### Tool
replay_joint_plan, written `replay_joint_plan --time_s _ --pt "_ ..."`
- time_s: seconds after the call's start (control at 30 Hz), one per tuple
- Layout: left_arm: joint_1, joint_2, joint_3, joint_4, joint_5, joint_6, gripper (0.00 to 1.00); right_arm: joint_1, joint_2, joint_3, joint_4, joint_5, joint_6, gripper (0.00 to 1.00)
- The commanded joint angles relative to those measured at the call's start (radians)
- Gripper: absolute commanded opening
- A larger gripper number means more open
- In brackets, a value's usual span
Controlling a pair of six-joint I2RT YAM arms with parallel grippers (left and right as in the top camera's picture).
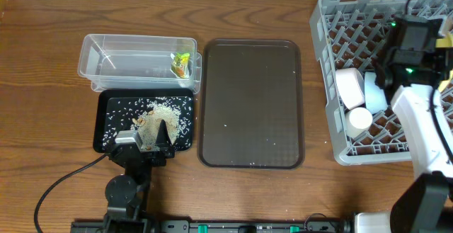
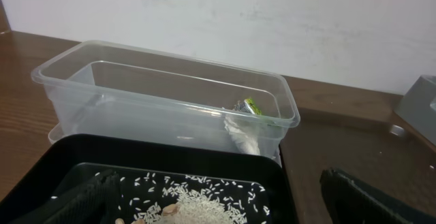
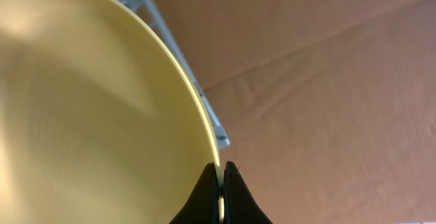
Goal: Sort waste into correct bins and load items into the dishwasher rack
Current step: 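Lift the yellow plate and stand it upright in the rack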
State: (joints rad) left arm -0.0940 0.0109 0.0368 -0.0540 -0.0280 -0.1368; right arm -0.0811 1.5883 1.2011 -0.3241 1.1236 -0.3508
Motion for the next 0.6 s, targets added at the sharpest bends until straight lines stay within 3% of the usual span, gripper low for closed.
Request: replay_joint_plan --time_s 0.0,0.13,0.2,0.27,0.33,0.47,0.57 --pt "0.004 -0.007 -0.033 -0.016 0.002 0.005 0.95 0.064 0.031 0.002 0.006 -0.032 -0.073 0.01" --pt "0.004 -0.007 -0.033 -0.016 0.002 0.005 0.95 0.124 0.062 0.002 0.006 -0.085 -0.130 0.06" --pt "0.004 -0.007 -0.033 -0.016 0.002 0.005 0.95 0.145 0.070 0.002 0.000 -0.084 -0.141 0.16" --pt "0.004 -0.007 -0.033 -0.016 0.002 0.005 0.95 0.161 0.074 0.002 -0.006 -0.080 -0.145 0.35" --pt "0.004 -0.007 -0.033 -0.016 0.002 0.005 0.95 0.181 0.072 0.002 -0.009 -0.075 -0.143 0.47" --pt "0.004 -0.007 -0.033 -0.016 0.002 0.005 0.95 0.237 0.038 0.002 -0.009 -0.021 -0.084 0.61" --pt "0.004 -0.007 -0.033 -0.016 0.002 0.005 0.95 0.289 -0.023 0.002 -0.032 -0.026 -0.035 0.66"
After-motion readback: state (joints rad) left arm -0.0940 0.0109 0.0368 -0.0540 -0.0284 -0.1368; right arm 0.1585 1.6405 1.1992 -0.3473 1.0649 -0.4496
